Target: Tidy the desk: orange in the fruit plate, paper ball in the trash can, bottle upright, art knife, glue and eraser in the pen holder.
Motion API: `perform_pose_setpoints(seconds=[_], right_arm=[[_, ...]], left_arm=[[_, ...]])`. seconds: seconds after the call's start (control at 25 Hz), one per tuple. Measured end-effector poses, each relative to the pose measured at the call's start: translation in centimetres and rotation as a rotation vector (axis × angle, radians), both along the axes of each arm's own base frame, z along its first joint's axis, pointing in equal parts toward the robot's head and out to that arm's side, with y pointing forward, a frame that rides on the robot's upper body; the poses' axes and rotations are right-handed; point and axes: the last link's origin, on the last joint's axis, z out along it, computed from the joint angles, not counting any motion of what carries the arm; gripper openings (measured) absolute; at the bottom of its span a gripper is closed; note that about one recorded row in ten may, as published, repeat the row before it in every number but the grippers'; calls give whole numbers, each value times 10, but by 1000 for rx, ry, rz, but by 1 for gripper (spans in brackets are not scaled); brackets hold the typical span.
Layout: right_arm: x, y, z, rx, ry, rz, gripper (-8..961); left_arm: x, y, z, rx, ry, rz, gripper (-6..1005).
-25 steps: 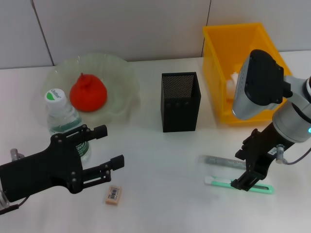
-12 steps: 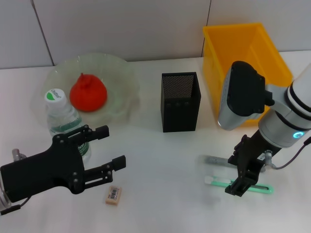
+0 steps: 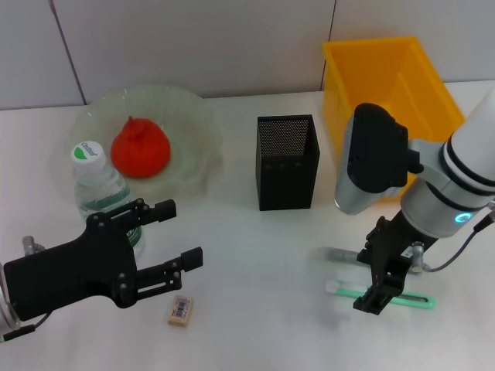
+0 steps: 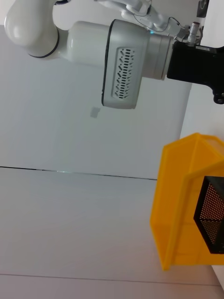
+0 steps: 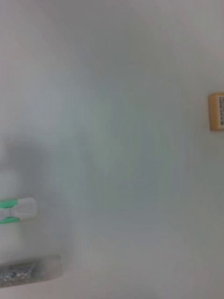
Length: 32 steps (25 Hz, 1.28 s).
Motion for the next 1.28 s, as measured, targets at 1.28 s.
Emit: perform_pose_setpoints(seconds=[1.28], right_arm=[[2,0,-16,0,-11,29,523]], left_arm=[[-2,1,-1,5,0,8,764]])
